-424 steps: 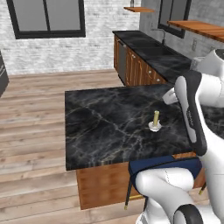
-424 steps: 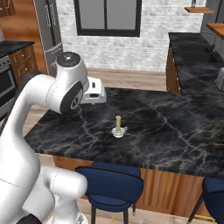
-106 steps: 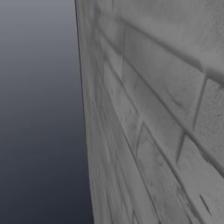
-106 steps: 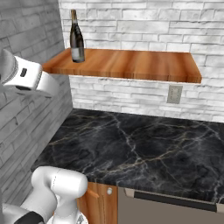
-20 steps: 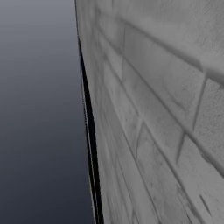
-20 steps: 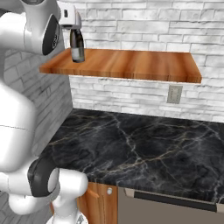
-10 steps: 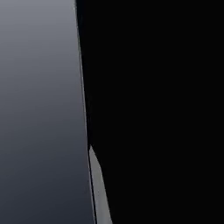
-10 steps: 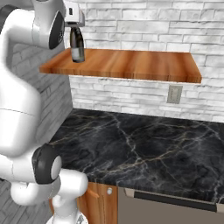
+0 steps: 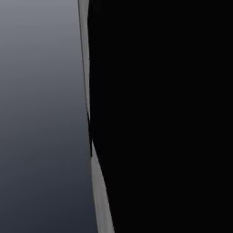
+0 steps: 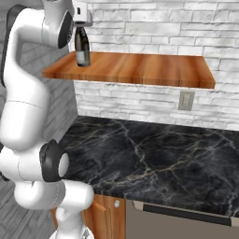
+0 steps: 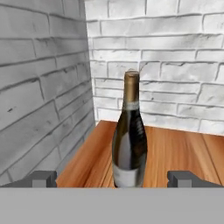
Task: Get the candle and the wine from the cabinet and move them to the dining counter.
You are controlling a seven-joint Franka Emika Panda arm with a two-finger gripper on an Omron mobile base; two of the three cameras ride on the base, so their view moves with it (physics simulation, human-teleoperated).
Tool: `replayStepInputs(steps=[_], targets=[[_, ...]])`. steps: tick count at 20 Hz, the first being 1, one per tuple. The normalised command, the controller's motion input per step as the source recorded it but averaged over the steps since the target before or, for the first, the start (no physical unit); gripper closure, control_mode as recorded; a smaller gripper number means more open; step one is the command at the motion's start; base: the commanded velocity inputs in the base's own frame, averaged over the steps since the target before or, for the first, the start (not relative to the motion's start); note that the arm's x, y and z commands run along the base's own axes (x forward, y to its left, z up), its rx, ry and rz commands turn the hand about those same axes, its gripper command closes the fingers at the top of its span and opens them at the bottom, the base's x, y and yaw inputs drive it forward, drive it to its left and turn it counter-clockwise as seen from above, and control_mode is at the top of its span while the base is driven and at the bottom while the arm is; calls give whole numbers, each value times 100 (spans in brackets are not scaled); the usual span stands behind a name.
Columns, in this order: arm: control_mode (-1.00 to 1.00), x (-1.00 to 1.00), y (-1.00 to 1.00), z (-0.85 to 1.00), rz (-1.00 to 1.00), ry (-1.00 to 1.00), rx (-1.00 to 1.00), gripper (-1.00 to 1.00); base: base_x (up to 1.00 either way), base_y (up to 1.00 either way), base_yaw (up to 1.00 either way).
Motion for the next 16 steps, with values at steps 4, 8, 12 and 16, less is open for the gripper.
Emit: replayStepInputs(steps=[4,8,12,16], targets=[[-100,47,0,0,0,0,0,-100,0,0,0],[-100,44,0,0,0,0,0,-100,0,0,0],[-100,40,0,0,0,0,0,-100,0,0,0],[-100,35,0,0,0,0,0,-100,0,0,0]])
